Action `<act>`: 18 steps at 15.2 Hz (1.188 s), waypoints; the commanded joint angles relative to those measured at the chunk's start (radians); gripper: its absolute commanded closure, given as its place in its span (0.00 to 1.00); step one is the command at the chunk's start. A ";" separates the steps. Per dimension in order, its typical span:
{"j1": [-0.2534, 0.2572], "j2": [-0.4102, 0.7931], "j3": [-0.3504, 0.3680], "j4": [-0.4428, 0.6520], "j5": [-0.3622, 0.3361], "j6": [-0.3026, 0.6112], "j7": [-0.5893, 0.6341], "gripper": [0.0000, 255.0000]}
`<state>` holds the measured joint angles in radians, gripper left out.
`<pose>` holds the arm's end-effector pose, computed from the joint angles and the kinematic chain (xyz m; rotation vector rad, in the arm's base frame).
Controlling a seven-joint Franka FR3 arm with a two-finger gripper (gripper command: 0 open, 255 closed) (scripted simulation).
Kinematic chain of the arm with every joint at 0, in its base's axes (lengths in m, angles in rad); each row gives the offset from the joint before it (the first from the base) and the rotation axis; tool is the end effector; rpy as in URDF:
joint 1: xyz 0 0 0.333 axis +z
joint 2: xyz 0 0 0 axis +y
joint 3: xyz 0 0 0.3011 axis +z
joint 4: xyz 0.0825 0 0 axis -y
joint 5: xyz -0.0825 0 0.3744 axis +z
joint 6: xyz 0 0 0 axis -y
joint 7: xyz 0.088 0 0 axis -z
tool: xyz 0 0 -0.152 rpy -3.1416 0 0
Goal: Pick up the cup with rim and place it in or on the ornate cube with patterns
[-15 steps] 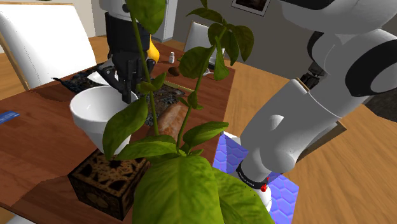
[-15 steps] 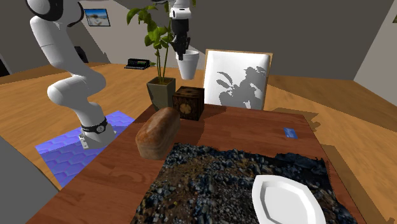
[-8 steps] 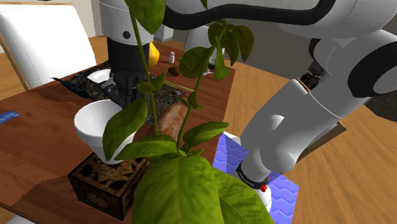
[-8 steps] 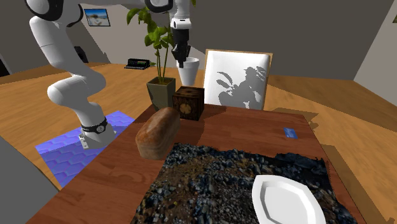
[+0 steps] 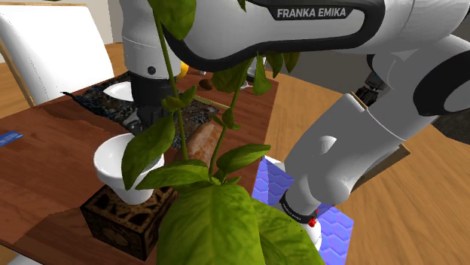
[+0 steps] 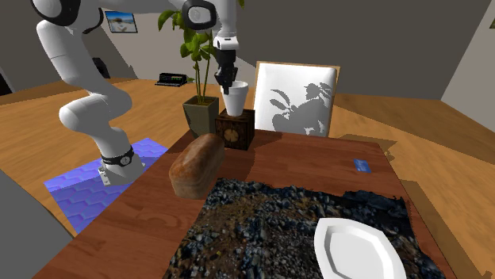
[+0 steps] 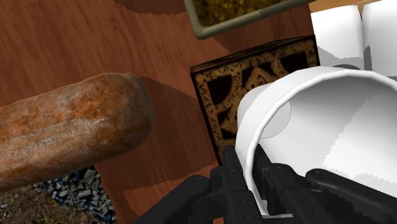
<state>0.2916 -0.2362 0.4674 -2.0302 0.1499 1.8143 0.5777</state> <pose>0.3346 0.3573 0.4791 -3.1045 -0.2075 0.0409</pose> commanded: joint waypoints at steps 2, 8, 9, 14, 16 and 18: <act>0.000 0.004 0.002 -0.008 -0.001 0.013 0.001 1.00; 0.001 0.004 0.001 -0.008 -0.001 0.013 0.001 0.00; 0.001 0.004 0.001 -0.008 -0.001 0.012 0.000 0.00; -0.001 0.003 -0.002 0.024 -0.002 -0.021 0.001 0.00; -0.004 0.004 -0.007 0.092 -0.006 -0.088 0.003 0.00; -0.006 0.006 -0.009 0.121 -0.008 -0.114 0.004 0.00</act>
<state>0.2868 -0.2262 0.4612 -1.9190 0.1412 1.7144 0.5841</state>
